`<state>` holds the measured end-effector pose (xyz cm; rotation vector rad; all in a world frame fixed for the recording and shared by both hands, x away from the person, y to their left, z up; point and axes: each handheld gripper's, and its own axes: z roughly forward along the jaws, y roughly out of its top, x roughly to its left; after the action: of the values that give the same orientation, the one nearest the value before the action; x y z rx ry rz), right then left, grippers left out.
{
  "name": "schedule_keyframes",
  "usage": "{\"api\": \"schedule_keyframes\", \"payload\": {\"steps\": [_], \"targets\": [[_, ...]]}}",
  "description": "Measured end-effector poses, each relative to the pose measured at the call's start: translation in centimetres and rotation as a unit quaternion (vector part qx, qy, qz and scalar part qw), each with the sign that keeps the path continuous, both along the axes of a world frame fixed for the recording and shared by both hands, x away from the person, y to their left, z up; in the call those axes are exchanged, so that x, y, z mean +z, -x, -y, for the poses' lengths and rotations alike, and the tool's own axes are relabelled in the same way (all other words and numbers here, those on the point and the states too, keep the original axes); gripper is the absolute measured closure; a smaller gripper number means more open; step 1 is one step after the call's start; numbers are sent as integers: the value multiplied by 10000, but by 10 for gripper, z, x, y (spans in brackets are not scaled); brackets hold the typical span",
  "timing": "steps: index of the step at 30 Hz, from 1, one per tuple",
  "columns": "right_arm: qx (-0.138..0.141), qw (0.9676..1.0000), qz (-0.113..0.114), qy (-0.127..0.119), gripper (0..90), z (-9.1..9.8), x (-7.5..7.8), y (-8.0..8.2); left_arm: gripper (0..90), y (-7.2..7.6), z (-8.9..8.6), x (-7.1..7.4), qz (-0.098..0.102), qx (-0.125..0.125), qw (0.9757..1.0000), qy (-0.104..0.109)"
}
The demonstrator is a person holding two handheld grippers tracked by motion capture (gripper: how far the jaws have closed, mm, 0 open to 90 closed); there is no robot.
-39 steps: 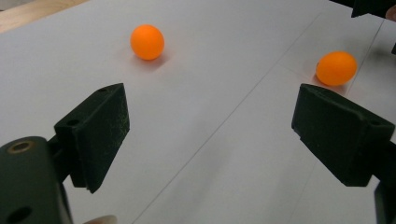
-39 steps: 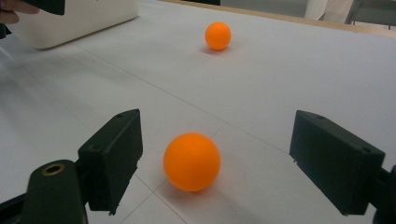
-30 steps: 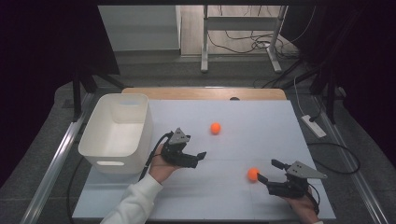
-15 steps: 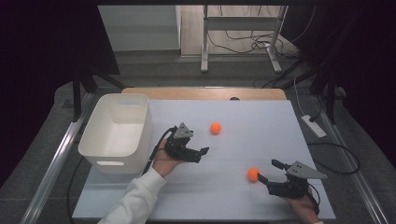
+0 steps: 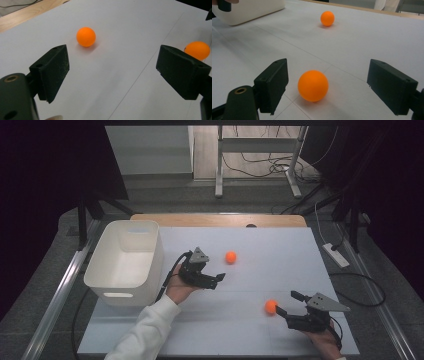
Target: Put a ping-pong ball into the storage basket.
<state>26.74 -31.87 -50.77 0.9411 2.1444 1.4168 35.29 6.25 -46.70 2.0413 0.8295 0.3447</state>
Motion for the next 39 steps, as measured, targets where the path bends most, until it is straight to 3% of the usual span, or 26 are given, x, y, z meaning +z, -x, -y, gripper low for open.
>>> {"api": "schedule_keyframes", "payload": {"steps": [39], "targets": [[-8,10000,9,5,177,0,0,0,125,-35,12,4,-103,133,9997,-195]]}}
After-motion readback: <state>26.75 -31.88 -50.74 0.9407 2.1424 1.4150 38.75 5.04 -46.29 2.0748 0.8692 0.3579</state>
